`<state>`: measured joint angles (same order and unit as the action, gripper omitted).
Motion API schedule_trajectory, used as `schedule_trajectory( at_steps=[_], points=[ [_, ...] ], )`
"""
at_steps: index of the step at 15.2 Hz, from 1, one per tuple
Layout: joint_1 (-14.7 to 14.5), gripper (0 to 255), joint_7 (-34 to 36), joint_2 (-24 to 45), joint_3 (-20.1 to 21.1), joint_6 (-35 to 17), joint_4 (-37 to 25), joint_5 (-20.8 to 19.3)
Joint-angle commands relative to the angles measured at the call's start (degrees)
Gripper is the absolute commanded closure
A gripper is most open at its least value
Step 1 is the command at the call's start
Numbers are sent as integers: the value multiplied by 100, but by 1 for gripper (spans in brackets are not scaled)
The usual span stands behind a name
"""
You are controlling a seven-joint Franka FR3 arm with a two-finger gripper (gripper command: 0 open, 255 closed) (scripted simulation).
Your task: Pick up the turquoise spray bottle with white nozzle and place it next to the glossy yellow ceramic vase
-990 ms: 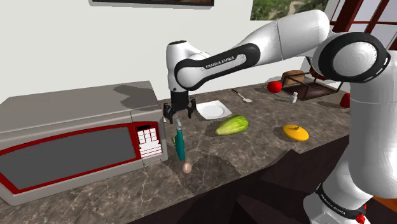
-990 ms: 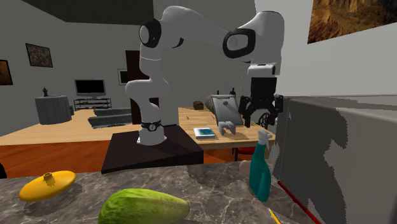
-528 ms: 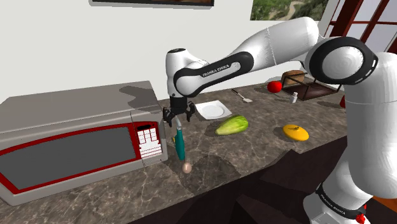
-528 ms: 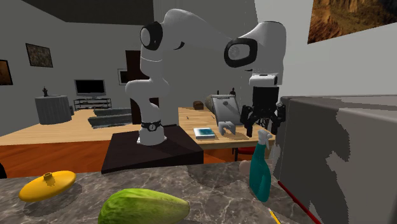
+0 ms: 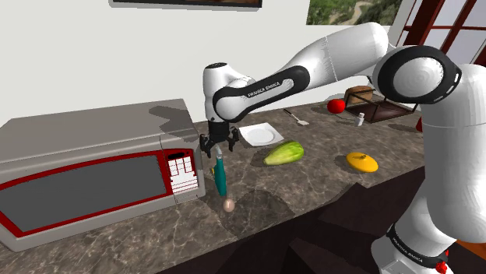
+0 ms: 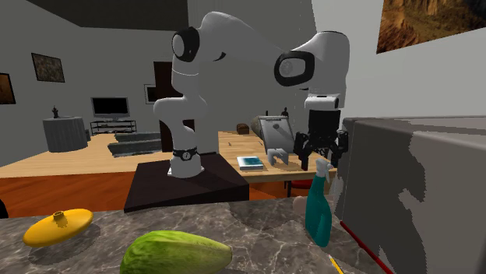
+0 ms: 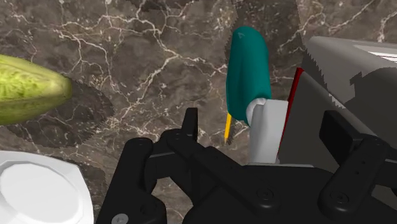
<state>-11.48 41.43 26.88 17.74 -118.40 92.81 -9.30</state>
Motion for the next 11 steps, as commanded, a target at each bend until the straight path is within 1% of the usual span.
schedule_trajectory(
  at_steps=[1, 10, 11],
  points=[
    [-23, 255, 7, 41, 18, -27, 11, 6],
    [-21, 255, 5, 34, 19, -24, 15, 8],
    [-18, 255, -3, 4, 25, 38, -18, 20]
  ],
)
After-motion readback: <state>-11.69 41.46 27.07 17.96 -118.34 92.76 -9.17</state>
